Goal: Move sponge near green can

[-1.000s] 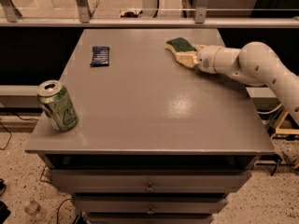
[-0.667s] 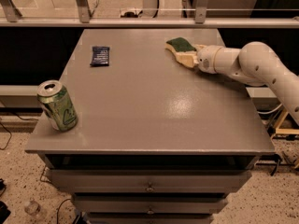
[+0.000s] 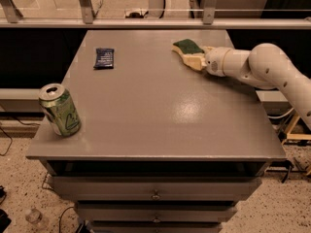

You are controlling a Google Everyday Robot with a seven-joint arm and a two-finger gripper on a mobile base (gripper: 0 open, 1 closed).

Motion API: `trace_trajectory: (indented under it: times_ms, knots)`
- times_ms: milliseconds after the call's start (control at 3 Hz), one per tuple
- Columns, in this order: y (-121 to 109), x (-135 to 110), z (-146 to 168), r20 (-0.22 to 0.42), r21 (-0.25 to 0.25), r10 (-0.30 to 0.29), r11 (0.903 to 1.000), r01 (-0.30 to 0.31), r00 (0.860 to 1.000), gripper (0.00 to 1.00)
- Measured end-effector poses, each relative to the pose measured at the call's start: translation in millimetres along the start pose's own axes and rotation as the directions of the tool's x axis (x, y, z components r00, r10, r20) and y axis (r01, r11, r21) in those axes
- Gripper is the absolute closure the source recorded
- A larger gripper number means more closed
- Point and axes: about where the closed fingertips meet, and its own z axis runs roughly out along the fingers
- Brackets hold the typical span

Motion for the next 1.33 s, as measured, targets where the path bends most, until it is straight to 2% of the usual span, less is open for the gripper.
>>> trace_trajectory:
  times_ms: [333, 667, 1000, 1333]
  knots:
    - [7, -7, -11, -0.013, -0.005, -0.021, 0.9998, 0.021, 1.0, 1.0]
    - [31, -29, -46, -0.045, -0.007, -0.087, 0.9962, 0.087, 0.995, 1.0]
    - [73, -61, -105, -0.105, -0.018, -0.193, 0.9812, 0.192, 0.976, 1.0]
    - [106, -80, -148, -0.165, -0.031, -0.264, 0.9644, 0.263, 0.95, 1.0]
